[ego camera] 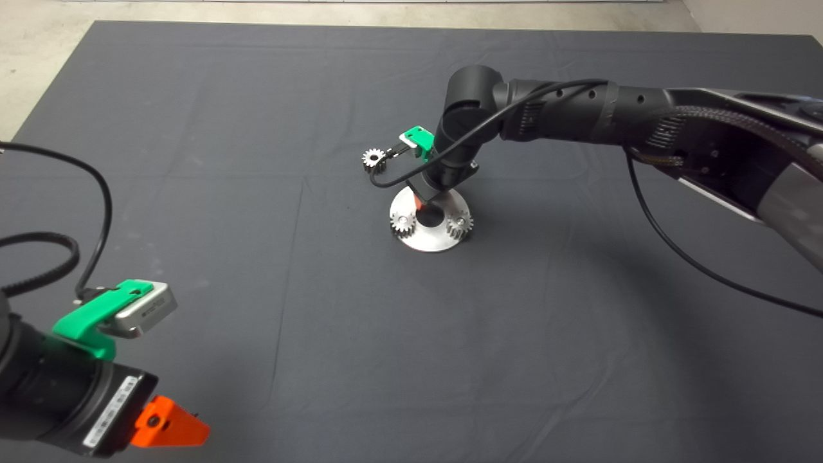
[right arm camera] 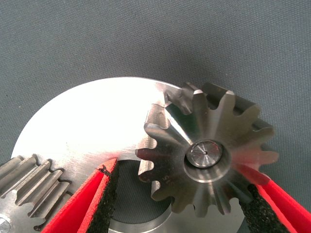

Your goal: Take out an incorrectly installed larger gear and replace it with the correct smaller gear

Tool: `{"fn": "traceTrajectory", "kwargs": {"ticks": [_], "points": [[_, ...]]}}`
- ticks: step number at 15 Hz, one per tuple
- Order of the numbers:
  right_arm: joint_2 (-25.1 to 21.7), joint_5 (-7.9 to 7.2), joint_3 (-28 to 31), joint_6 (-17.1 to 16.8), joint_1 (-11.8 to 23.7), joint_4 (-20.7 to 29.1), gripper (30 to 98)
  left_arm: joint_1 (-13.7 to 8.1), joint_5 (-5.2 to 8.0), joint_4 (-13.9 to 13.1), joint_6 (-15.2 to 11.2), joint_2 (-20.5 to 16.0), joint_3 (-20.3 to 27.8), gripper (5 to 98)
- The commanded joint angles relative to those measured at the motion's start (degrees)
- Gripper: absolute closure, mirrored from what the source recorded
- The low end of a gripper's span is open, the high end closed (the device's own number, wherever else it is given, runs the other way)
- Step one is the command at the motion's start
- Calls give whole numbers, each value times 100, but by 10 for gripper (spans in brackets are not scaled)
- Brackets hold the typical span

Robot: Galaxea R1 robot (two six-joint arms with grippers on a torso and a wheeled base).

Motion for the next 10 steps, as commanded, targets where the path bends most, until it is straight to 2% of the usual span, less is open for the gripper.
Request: {"fn": "traceTrajectory", "kwargs": {"ticks": [1, 7, 10], "points": [[12, 27, 19, 37, 208, 77, 679, -58, 3, -90, -7, -27, 99, 54], [21, 39, -28, 55, 208, 60, 679, -58, 12, -90, -7, -31, 99, 54], [30, 259, -300, 55, 191, 51, 679, -58, 12, -90, -7, -36, 99, 54]]}}
